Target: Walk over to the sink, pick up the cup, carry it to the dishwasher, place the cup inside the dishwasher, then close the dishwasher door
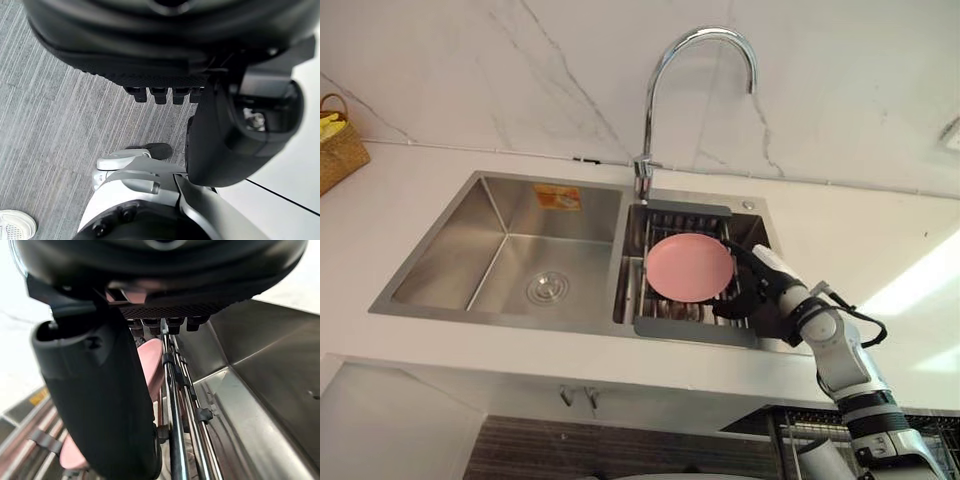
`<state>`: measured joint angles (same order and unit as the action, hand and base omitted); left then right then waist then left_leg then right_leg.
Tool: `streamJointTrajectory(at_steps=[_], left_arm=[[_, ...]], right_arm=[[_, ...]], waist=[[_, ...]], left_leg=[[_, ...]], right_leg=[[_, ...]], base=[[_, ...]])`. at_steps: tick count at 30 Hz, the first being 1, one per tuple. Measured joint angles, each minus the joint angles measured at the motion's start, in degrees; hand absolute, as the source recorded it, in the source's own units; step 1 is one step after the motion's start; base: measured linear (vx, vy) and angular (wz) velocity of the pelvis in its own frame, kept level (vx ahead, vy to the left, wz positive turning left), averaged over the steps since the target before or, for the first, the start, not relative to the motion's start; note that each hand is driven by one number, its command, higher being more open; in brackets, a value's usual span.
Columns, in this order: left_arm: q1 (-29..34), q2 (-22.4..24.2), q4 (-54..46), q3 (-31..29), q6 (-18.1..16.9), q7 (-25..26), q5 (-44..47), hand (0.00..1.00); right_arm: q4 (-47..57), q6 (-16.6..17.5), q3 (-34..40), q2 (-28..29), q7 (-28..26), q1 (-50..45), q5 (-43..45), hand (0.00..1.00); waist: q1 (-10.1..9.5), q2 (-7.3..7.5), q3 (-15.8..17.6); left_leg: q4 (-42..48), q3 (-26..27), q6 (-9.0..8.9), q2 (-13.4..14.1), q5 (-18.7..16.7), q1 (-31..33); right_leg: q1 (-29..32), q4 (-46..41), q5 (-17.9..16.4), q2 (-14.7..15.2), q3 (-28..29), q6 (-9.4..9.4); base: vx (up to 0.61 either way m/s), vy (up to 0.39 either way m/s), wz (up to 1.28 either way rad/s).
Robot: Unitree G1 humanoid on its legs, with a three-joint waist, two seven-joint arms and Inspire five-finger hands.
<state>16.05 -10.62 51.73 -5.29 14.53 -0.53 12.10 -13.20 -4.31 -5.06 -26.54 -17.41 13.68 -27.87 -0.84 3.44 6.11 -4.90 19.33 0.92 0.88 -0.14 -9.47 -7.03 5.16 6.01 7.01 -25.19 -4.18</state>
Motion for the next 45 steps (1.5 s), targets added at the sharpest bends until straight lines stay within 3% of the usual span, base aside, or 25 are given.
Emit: streamJointTrajectory(at_steps=[9, 22, 29, 36, 45], left_arm=[[-0.1, 0.3, -0.4, -0.8, 0.0, 0.0, -0.4, 1.0], [-0.1, 0.6, -1.8, -1.1, -0.1, -0.1, -1.0, 1.0], [-0.1, 0.5, -1.9, -1.1, -0.4, -1.2, -1.0, 1.0], [-0.1, 0.5, -1.9, -1.1, -0.8, -1.9, -1.0, 1.0], [0.0, 0.5, -1.5, -1.1, -1.0, -2.2, -1.0, 1.0]], right_arm=[[-2.1, 0.3, -1.9, 0.0, 5.8, 2.1, -5.7, 1.0], [-2.6, 4.5, -2.2, 0.0, 14.4, 2.1, -6.0, 1.0], [-3.6, 9.4, -2.2, 1.1, 18.0, 2.1, -6.1, 1.0], [-4.4, 15.7, -6.0, 1.4, 22.4, 2.4, -15.2, 1.0], [-10.0, 16.1, -11.6, 1.4, 23.6, 6.5, -18.8, 1.0]], waist=[[-0.23, 0.05, 0.4], [-1.13, 0.16, 1.8], [-1.39, 0.15, 1.8], [-1.78, 0.15, 1.8], [-3.14, 0.17, 1.8]], left_leg=[[0.0, -1.1, 0.26, -0.2, 0.2, 0.4], [0.0, -1.6, 0.23, -0.2, 0.4, 0.5], [0.0, -1.7, 0.27, -0.2, 0.4, 0.6], [0.0, -2.3, 0.36, -0.3, 0.6, 0.8], [0.0, -4.5, 0.67, -0.8, 1.2, 1.7]], right_leg=[[0.0, 0.0, 0.0, 0.0, -0.8, -0.04], [-0.2, 0.0, 0.0, 0.0, -1.3, -0.05], [-0.2, 0.0, 0.0, 0.0, -1.4, -0.05], [-0.3, 0.0, 0.0, 0.1, -2.0, -0.05], [-0.5, 0.0, 0.0, 0.6, -4.0, -0.08]], base=[[0.0, 0.011, 0.05], [0.0, 0.0, 0.0], [0.0, 0.0, 0.0], [0.0, 0.017, 0.04], [0.0, 0.019, 0.12]])
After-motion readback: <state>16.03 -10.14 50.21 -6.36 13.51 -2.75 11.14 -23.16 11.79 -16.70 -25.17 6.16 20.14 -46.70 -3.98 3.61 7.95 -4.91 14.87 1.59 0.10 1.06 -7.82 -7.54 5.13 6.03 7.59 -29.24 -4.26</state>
